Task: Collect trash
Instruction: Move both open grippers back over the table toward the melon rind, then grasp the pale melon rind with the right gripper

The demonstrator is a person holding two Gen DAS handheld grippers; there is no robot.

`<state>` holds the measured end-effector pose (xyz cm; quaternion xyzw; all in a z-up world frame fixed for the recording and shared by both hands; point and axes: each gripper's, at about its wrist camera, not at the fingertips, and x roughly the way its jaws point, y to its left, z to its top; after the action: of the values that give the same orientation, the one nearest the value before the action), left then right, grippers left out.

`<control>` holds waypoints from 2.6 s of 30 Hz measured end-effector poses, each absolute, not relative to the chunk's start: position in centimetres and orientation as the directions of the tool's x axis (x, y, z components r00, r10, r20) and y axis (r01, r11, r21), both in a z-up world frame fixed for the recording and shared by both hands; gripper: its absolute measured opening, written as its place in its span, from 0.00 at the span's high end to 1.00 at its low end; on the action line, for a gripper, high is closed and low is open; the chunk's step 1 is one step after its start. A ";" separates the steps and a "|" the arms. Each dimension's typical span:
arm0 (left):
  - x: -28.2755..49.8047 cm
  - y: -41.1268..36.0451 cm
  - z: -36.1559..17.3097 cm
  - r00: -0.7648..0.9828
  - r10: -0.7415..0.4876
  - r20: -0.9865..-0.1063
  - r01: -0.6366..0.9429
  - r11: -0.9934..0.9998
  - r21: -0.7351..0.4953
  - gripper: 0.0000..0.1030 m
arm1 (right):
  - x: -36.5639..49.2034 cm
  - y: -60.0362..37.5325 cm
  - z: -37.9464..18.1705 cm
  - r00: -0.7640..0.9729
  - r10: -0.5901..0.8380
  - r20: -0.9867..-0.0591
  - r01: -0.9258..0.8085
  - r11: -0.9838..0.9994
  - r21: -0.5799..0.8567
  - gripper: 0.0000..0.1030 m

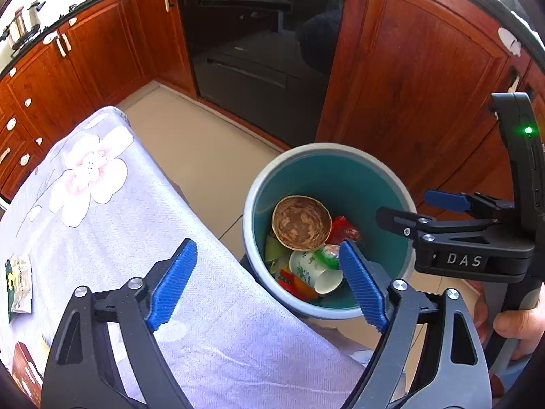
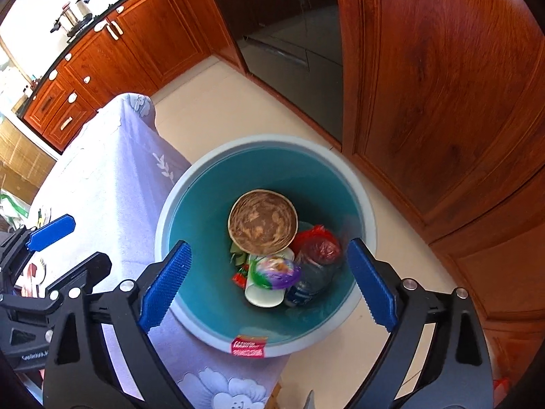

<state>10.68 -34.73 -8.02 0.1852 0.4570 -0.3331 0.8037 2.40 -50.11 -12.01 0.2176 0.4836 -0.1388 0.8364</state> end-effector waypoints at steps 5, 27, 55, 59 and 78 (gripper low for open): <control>10.6 -33.8 -7.4 0.367 -0.377 -0.851 0.697 0.716 -0.016 0.13 | 2.3 -48.9 -11.1 0.500 -0.037 -0.865 0.423 0.882 0.206 0.14; 10.4 -20.1 -3.5 0.476 -0.366 -0.800 0.563 0.825 -0.042 0.04 | 4.3 -38.2 -5.4 0.560 0.009 -0.828 0.242 0.955 0.174 0.14; 13.2 6.3 -5.5 0.565 -0.209 -0.798 0.237 0.968 -0.086 0.04 | 13.5 -13.0 -8.7 0.401 0.266 -0.876 -0.146 0.963 0.226 0.25; 13.8 7.1 -6.3 0.557 -0.207 -0.804 0.234 0.968 -0.087 0.04 | 14.3 -12.1 -9.9 0.381 0.260 -0.887 -0.153 0.964 0.216 0.43; 16.4 7.3 -8.5 0.519 -0.232 -0.823 0.232 0.964 -0.125 0.04 | 16.6 -9.7 -12.3 0.396 0.284 -0.873 -0.164 0.958 0.237 0.71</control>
<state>16.44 7.32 -8.46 0.0002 0.4720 -0.1333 0.8715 16.64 -9.66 -12.29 0.0561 0.5327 0.1343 0.8337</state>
